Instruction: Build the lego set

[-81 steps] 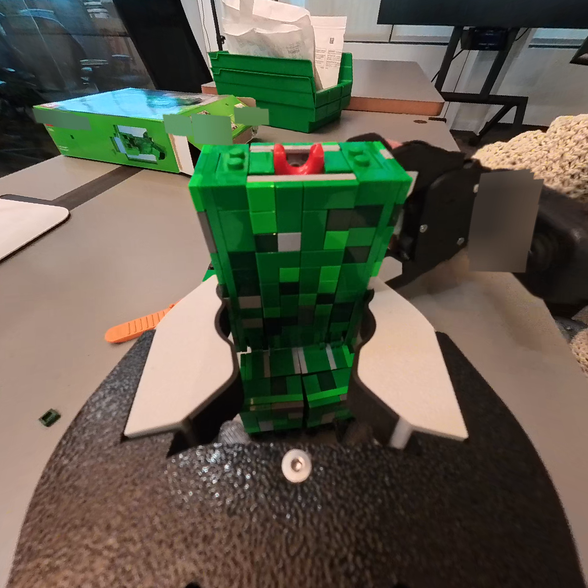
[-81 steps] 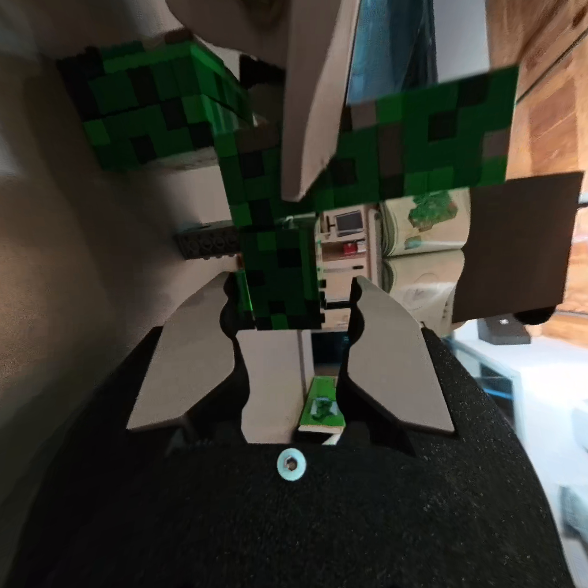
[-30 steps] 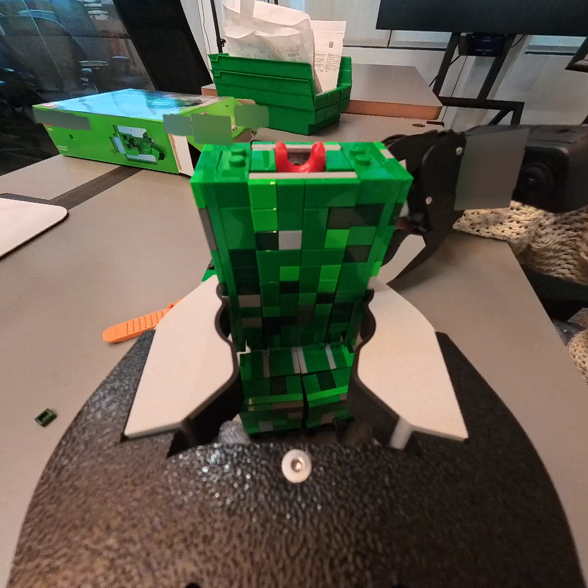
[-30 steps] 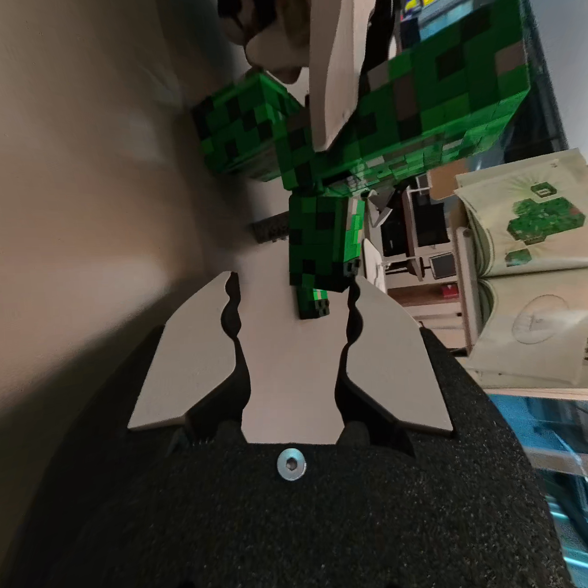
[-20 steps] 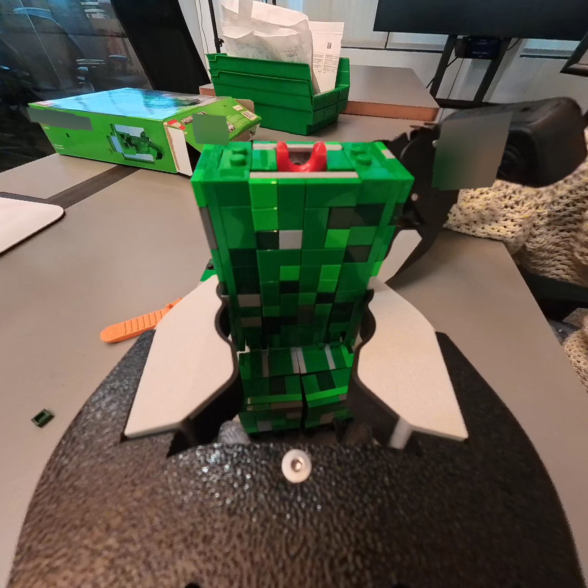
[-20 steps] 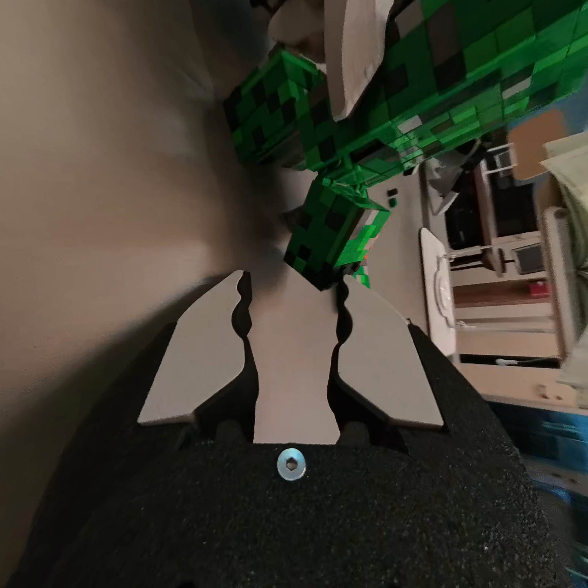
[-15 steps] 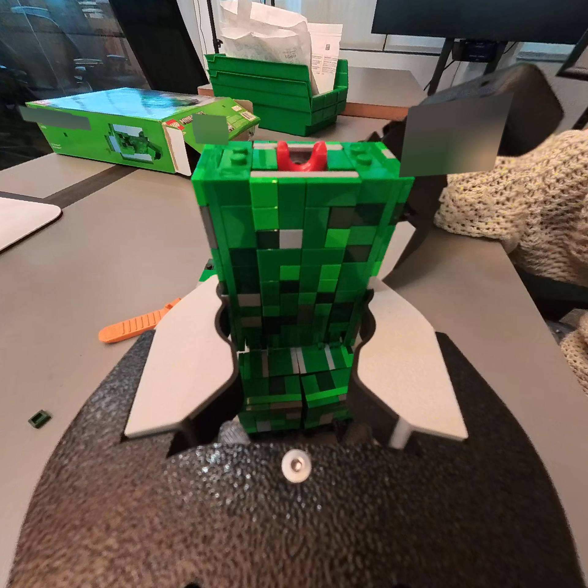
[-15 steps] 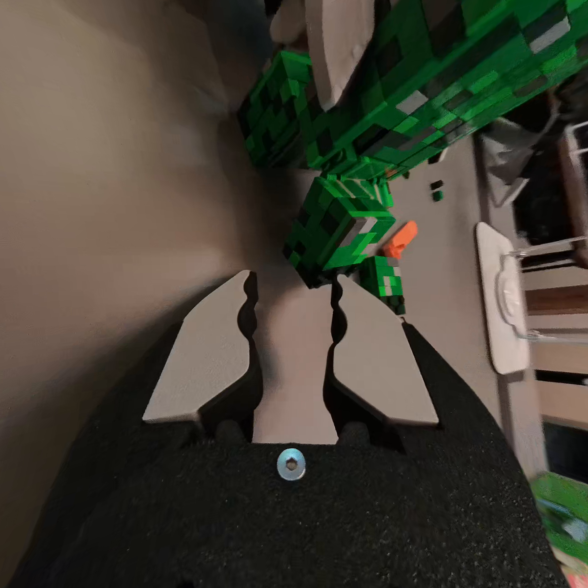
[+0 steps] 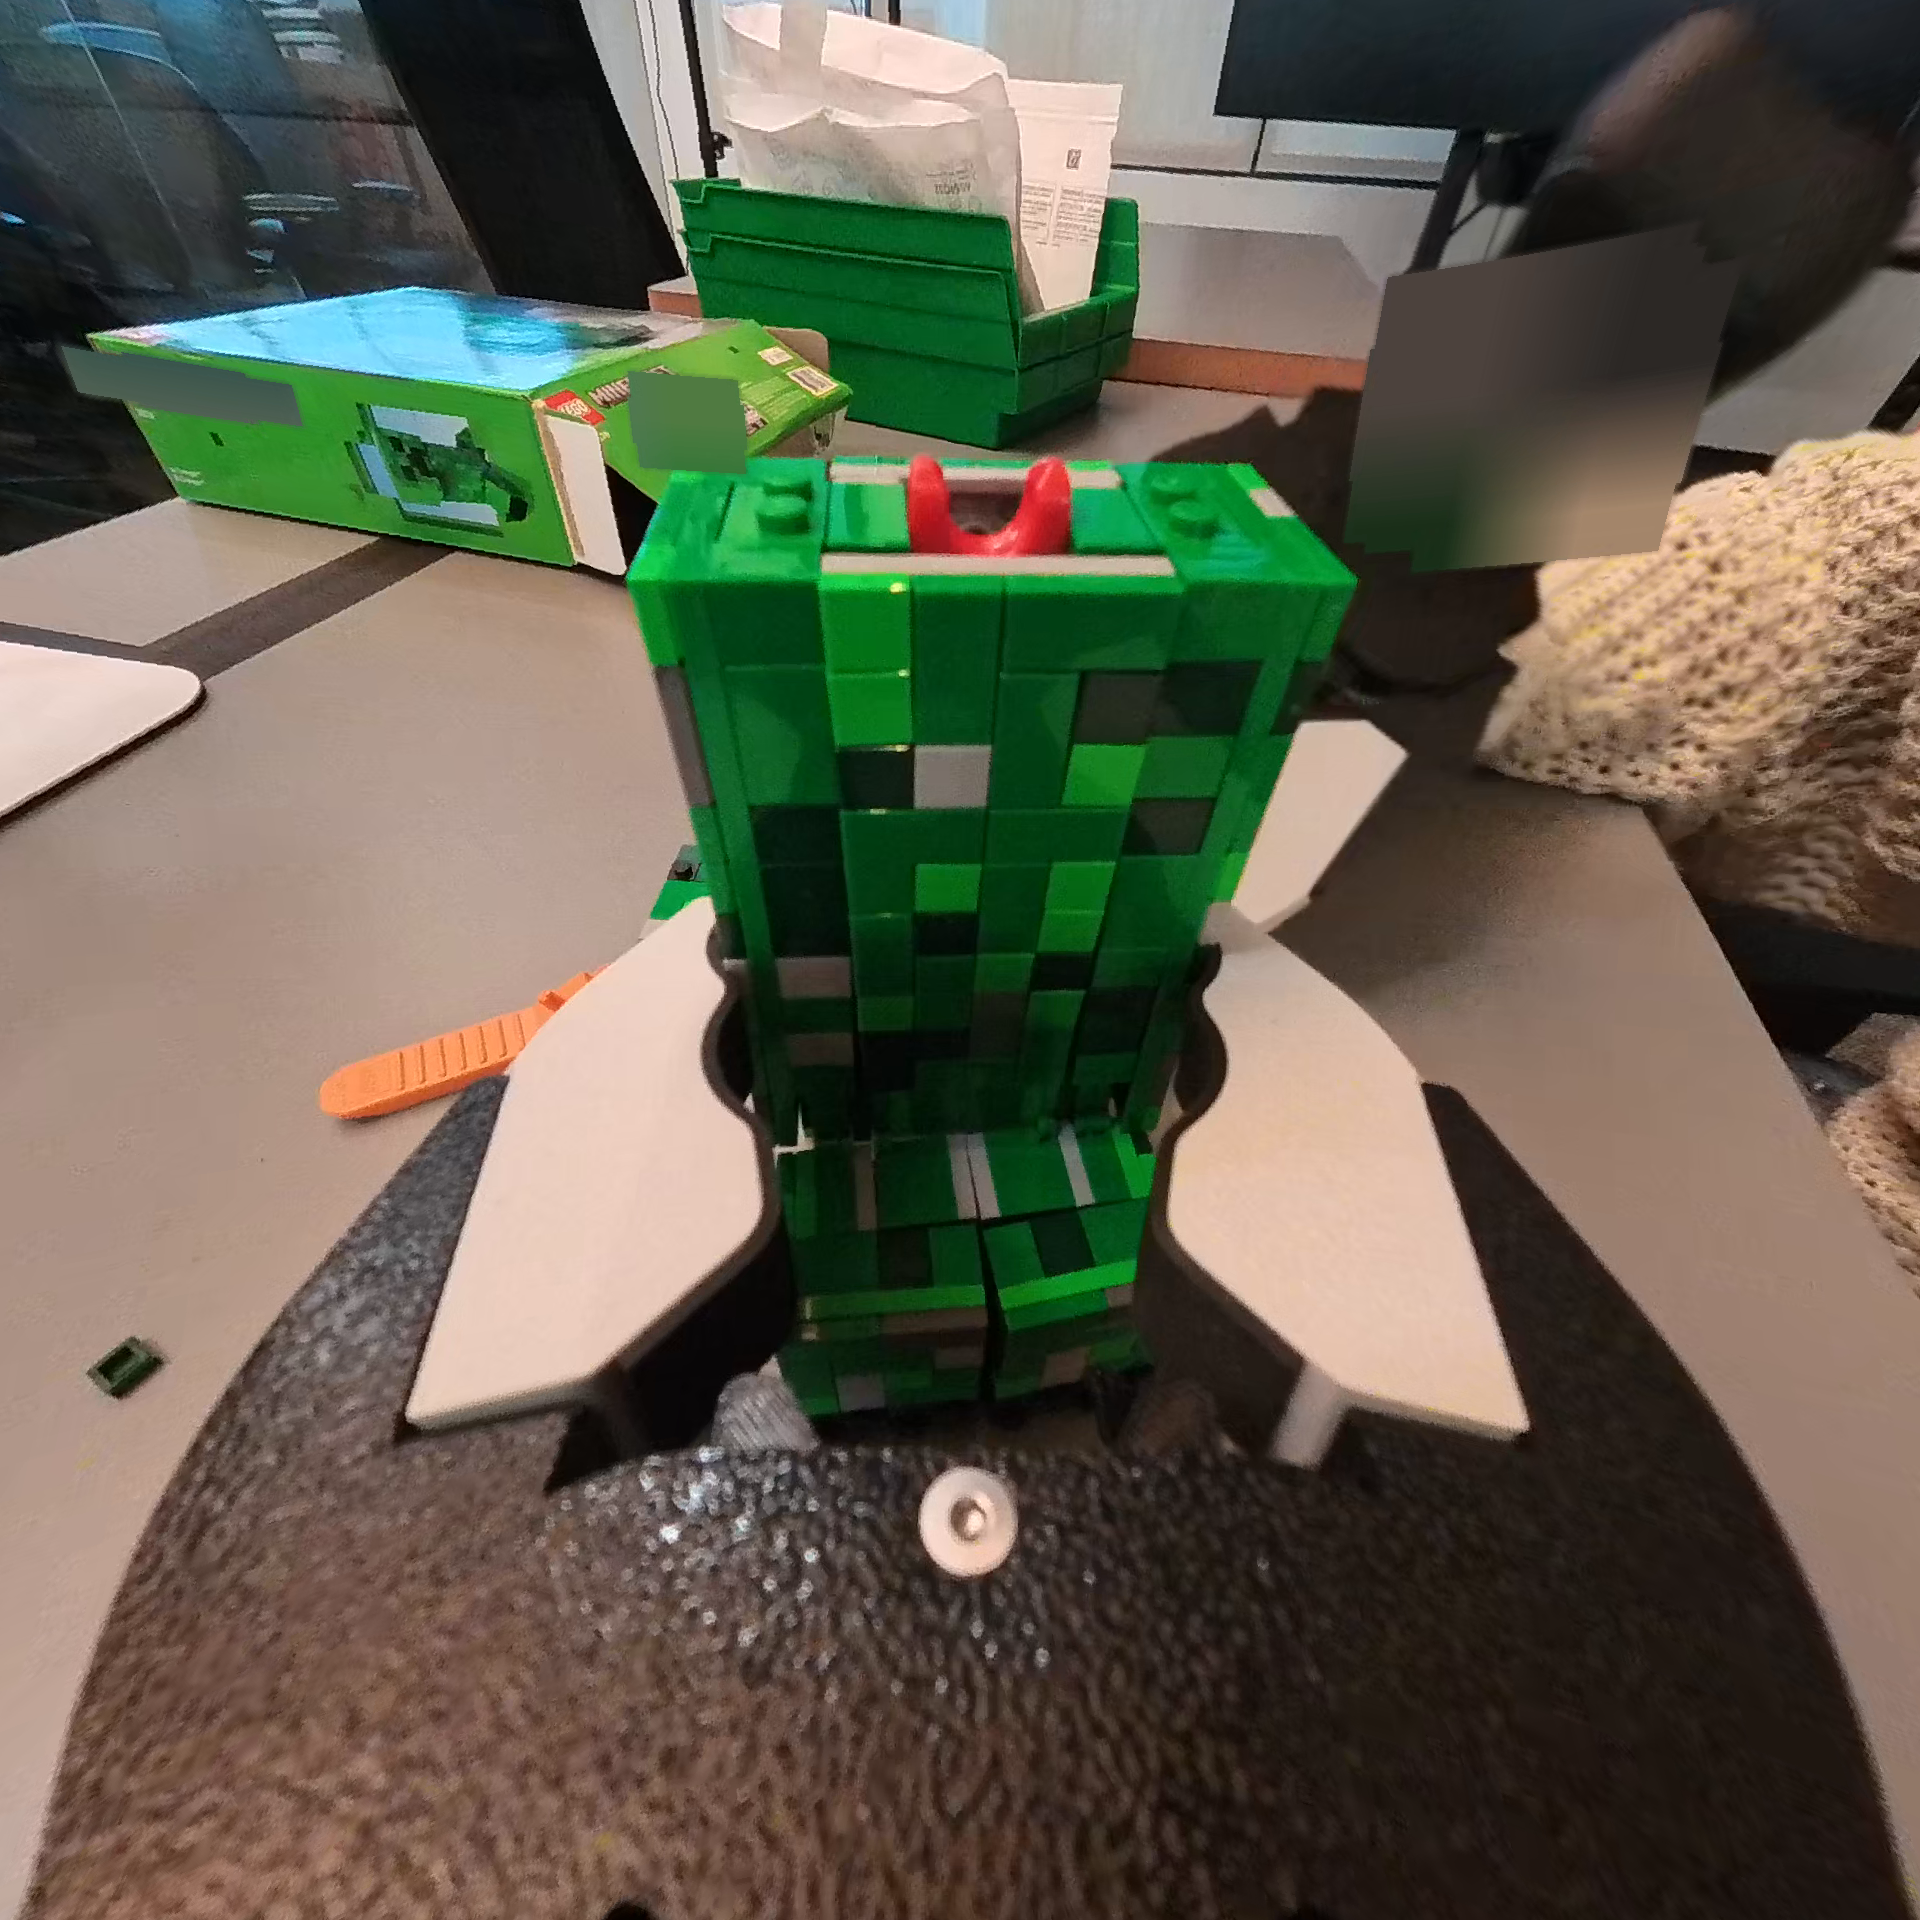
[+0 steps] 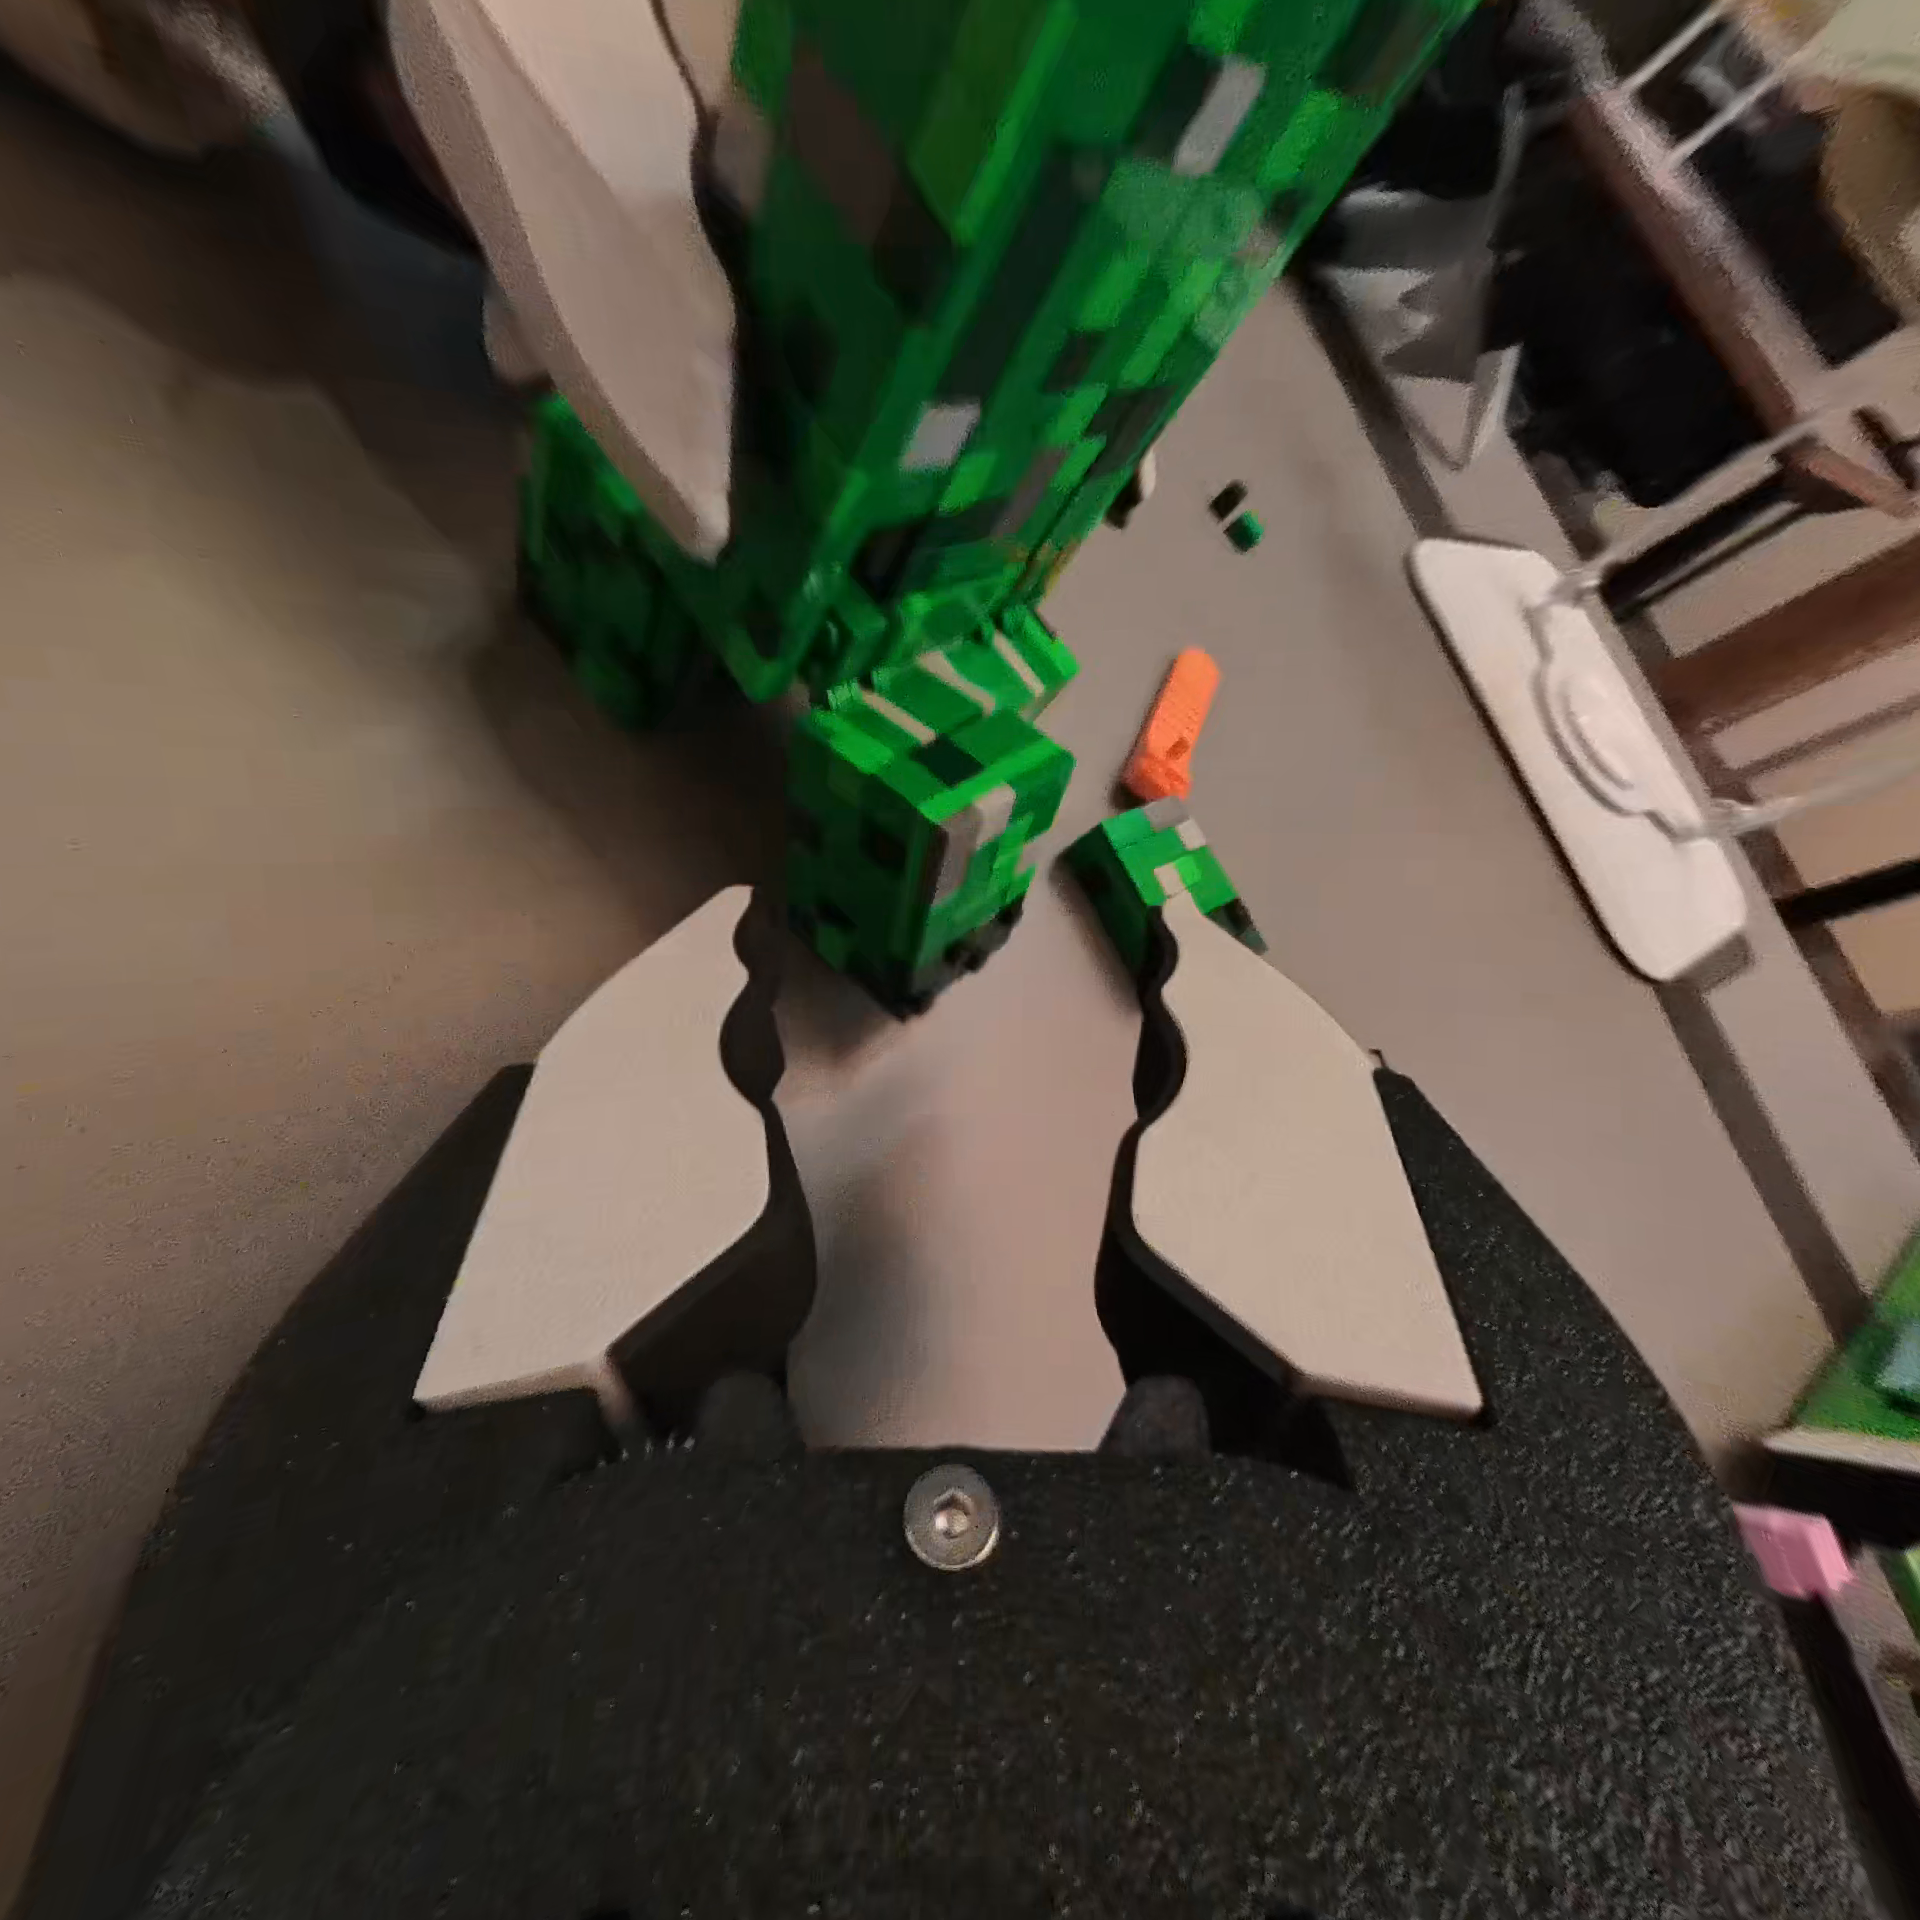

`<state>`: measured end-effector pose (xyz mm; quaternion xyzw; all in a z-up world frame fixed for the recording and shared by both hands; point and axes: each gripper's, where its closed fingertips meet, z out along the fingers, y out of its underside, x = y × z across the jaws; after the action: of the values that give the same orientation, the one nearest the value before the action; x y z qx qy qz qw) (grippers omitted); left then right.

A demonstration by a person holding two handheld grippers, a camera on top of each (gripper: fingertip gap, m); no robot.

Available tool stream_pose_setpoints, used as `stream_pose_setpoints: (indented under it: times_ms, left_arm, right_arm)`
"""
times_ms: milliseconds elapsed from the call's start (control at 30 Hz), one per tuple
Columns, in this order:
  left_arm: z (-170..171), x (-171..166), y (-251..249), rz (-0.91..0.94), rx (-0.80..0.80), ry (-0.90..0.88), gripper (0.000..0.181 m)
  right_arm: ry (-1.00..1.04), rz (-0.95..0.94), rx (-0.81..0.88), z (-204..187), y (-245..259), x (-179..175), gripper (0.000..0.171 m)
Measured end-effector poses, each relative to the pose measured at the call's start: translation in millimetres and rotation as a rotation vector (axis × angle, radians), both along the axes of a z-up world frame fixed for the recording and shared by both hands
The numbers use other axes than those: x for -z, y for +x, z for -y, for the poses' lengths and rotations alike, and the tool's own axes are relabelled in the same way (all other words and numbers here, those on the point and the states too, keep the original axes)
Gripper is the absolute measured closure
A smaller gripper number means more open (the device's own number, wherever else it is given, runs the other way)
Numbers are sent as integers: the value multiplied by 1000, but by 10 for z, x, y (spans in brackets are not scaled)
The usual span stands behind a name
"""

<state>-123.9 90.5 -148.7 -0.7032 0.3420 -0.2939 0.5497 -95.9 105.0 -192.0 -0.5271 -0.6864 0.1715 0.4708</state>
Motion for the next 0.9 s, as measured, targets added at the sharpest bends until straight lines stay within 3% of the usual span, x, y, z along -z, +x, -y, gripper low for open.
stream_pose_setpoints:
  times_ms: [200,467,900]
  left_arm:
    - [-3,2,2,5,-6,-1,101]
    - [-5,5,4,14,-15,-1,101]
    - [-9,8,4,15,-19,1,101]
  right_arm:
    - [170,-30,119,56,-179,6,104]
    - [317,-19,253,-40,-269,-3,120]
    - [486,33,237,-68,-296,-29,124]
